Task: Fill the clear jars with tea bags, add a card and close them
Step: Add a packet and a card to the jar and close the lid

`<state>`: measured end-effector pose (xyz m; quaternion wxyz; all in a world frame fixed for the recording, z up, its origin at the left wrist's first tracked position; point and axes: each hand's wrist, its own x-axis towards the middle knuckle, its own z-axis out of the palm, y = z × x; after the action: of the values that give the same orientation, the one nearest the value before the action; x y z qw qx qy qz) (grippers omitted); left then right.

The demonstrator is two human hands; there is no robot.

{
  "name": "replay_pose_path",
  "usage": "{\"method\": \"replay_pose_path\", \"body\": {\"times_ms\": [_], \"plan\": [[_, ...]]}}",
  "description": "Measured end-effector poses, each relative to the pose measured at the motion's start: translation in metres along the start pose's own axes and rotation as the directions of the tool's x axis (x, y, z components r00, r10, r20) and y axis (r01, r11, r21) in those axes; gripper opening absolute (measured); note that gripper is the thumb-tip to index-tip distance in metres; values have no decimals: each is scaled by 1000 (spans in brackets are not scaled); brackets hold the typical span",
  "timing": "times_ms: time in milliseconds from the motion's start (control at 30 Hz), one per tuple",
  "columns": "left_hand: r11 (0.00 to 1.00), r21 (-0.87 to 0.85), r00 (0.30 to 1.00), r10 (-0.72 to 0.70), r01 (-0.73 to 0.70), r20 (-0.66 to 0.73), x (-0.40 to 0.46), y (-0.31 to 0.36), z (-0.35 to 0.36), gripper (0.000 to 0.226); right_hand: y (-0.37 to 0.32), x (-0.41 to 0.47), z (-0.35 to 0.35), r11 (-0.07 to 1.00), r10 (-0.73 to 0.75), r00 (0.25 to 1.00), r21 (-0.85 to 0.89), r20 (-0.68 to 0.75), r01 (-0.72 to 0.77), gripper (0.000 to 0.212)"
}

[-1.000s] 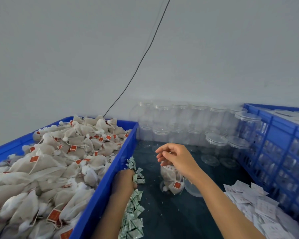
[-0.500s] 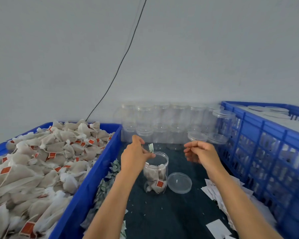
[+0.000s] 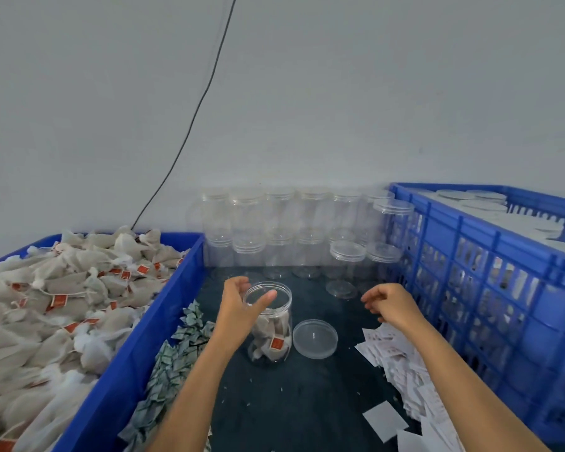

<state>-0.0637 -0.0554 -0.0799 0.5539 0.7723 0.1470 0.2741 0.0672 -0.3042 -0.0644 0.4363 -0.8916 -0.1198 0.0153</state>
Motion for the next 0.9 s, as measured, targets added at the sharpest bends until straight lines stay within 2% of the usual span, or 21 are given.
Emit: {"method": "replay_pose_path", "body": {"times_ms": [100, 200, 333, 500, 633, 733, 833, 900], "plan": [[997, -68, 1000, 23, -21, 19, -8, -15, 7, 68, 12, 3, 1, 967, 29, 996, -254, 88, -6, 31], [993, -112, 998, 47, -43, 38, -12, -23, 14, 88, 18, -2, 2, 877, 114, 966, -480, 234, 12, 35], [986, -155, 998, 62, -59, 19, -15, -31, 23, 93, 18, -7, 5, 750, 181, 934, -658, 309, 72, 45], [992, -111, 998, 61, -62, -11, -20, -45, 28, 94, 10, -7, 5, 624, 198, 942, -776, 269, 91, 39], [989, -136, 998, 59, -57, 13, -22, -53, 29, 96, 10, -4, 3, 553, 169, 940, -818, 297, 159, 37], [988, -143, 998, 63, -60, 16, -23, -55, 30, 98, 10, -6, 2, 567, 160, 933, -804, 324, 182, 37], [987, -145, 997, 70, -68, 13, -24, -59, 31, 99, 14, -4, 0, 659, 167, 898, -724, 406, 205, 42], [986, -146, 997, 78, -76, 7, -24, -61, 31, 100, 16, -4, 0, 678, 179, 888, -708, 424, 201, 45]]}}
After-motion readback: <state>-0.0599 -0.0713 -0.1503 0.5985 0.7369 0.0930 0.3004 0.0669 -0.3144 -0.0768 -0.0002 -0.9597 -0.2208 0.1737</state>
